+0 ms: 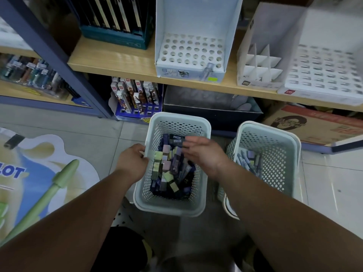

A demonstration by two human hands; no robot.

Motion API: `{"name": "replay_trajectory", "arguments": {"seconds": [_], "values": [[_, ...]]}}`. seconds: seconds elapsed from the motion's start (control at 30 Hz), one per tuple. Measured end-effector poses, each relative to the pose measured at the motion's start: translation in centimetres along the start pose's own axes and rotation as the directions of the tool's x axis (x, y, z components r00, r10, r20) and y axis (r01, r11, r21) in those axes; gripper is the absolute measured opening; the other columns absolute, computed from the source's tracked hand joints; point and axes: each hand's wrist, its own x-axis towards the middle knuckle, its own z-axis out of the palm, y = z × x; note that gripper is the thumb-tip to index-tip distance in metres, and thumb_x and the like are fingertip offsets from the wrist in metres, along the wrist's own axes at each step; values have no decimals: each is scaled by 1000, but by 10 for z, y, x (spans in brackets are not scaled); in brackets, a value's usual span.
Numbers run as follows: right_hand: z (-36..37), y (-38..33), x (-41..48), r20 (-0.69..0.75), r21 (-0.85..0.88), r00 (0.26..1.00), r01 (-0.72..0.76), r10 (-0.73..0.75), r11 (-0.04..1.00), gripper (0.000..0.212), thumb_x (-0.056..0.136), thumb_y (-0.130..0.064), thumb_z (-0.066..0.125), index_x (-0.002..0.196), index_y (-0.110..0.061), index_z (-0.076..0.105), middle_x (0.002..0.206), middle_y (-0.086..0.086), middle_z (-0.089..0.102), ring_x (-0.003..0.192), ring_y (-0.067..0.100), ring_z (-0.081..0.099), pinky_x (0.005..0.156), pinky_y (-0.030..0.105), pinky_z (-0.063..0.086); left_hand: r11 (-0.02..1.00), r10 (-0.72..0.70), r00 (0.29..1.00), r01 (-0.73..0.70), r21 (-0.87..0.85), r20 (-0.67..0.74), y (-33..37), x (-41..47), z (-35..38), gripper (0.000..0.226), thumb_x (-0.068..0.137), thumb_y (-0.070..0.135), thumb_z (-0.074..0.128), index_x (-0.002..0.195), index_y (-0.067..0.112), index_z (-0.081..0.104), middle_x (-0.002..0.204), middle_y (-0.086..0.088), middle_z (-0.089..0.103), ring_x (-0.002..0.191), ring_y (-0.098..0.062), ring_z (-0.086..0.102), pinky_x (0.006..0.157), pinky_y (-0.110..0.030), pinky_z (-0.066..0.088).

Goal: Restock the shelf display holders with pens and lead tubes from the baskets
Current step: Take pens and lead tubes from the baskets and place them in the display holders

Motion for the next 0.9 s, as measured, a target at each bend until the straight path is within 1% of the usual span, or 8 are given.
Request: {"name": "replay_trajectory", "arguments": {"seconds": [0.17, 0.27, 0.4, 0.57, 0.6, 0.67, 0.77, 0.9], "values": [[-61, -35, -10, -273, -36, 940, 201, -203, 979, 22, 96, 6, 57, 108, -8, 69, 86, 11, 74, 68, 21, 69, 63, 30, 58, 975, 194, 935, -151, 161, -296, 32, -10, -2, 33, 83, 14, 71, 116, 13, 65, 112, -13, 61, 91, -29, 60, 79, -34, 48], [-117, -28, -11, -399, -212, 887, 159, -234, 964, 18, 93, 2, 61, 99, -10, 73, 88, 12, 72, 74, 22, 65, 68, 33, 53, 918, 386, 864, -324, 229, -323, 65, -14, 8, 26, 83, 13, 69, 109, 13, 67, 102, -12, 64, 88, -31, 60, 76, -37, 50], [-187, 5, -16, -494, -458, 847, -59, -199, 887, 21, 93, -3, 59, 103, -13, 75, 102, 15, 71, 85, 23, 61, 82, 35, 51, 920, 389, 906, -374, 113, -165, 113, -21, 49, 17, 89, 23, 67, 106, 22, 67, 81, 7, 60, 73, -19, 61, 72, -29, 48], [-209, 34, 0, -488, -476, 866, -161, -107, 864, 41, 96, 1, 49, 132, -9, 65, 102, 17, 70, 62, 19, 56, 45, 18, 41, 918, 391, 919, -393, 56, 48, 148, -25, 113, 31, 91, 41, 66, 117, 25, 64, 94, 8, 64, 85, -14, 62, 76, -28, 48], [-208, 37, 8, -477, -482, 873, -161, -103, 861, 41, 96, 2, 48, 134, -7, 62, 104, 18, 70, 66, 23, 59, 47, 19, 44, 911, 404, 913, -407, 61, 53, 152, -23, 122, 33, 91, 43, 66, 118, 23, 65, 94, 8, 64, 85, -13, 62, 74, -27, 46], [-207, 45, 28, -497, -474, 861, -166, -107, 865, 37, 98, 0, 48, 133, -1, 60, 122, 22, 66, 90, 35, 66, 70, 28, 52, 907, 411, 911, -413, 84, 43, 159, -19, 137, 37, 91, 44, 66, 120, 21, 67, 91, 10, 63, 81, -11, 60, 73, -24, 43], [-207, 51, 48, -537, -467, 841, -230, -68, 854, 31, 103, -10, 44, 127, -3, 63, 131, 18, 62, 120, 34, 58, 97, 31, 47, 889, 442, 896, -443, 113, 39, 170, -14, 154, 44, 90, 46, 67, 124, 19, 67, 90, 7, 69, 76, -9, 59, 72, -22, 43], [-212, 66, 60, -595, -476, 795, -232, -117, 848, 29, 100, -14, 49, 125, -8, 62, 121, 16, 65, 108, 33, 61, 79, 24, 36, 869, 455, 870, -481, 120, 189, 177, -12, 170, 22, 96, 41, 60, 106, 23, 66, 76, 9, 67, 64, -1, 59, 57, -23, 44]]}}
